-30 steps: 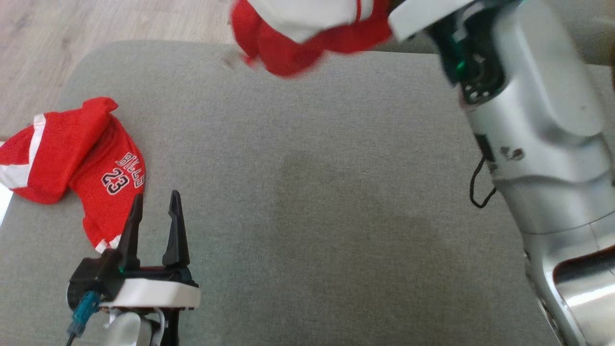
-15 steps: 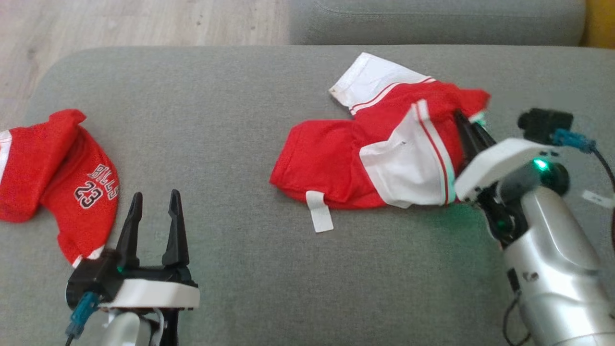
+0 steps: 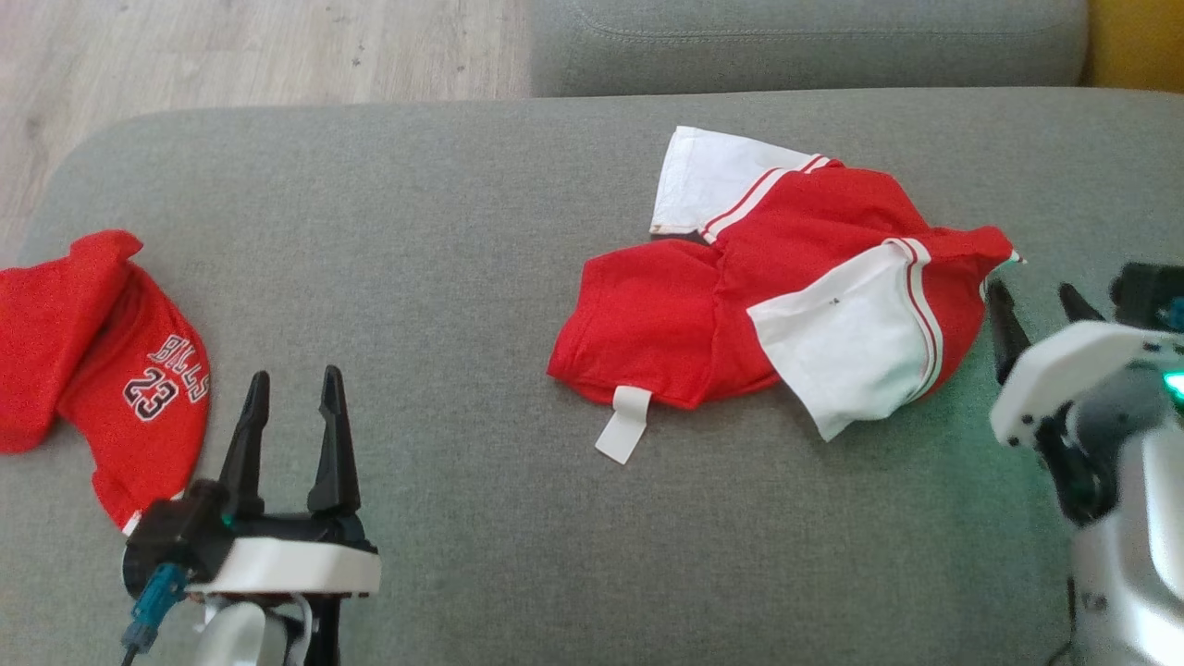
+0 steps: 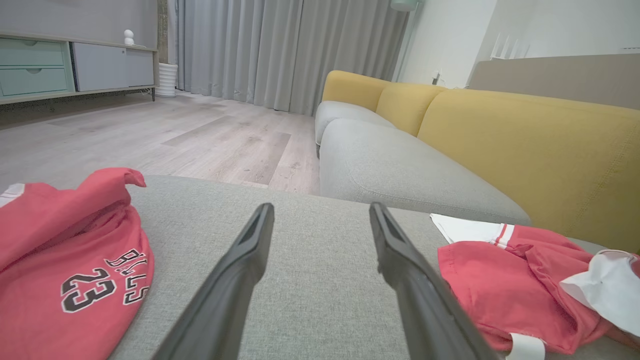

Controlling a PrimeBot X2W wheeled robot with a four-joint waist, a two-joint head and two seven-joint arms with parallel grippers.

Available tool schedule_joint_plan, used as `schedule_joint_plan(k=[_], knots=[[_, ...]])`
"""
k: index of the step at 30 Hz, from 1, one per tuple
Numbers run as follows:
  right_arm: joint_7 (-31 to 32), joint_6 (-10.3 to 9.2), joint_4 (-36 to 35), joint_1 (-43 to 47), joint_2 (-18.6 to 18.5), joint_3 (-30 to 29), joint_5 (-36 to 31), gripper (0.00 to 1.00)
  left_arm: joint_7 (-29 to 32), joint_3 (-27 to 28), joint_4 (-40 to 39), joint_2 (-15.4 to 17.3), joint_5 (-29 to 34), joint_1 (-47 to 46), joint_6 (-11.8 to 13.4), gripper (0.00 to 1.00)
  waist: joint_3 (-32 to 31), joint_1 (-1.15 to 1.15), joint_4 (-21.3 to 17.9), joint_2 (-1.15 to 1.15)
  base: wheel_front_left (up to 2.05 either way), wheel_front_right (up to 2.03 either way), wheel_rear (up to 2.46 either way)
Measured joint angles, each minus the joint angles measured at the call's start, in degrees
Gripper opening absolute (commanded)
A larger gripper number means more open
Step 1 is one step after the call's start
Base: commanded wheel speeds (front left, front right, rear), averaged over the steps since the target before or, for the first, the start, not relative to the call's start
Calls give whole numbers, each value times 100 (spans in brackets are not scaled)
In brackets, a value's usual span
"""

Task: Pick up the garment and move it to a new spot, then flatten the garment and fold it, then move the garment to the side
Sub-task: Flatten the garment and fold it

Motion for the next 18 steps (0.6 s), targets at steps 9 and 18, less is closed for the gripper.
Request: schedule_joint_plan(k=[9, 18], knots=[[1217, 0, -3489, 1458, 289, -126, -199, 100, 0, 0, -64, 20, -3, 75, 8, 100, 80, 0, -54, 0, 0, 0, 0], [1248, 0, -2941, 1513, 345, 2093, -483, 100, 0, 1, -67, 30, -46, -5, 25, 100, 283, 0, -35, 0, 0, 0, 0]])
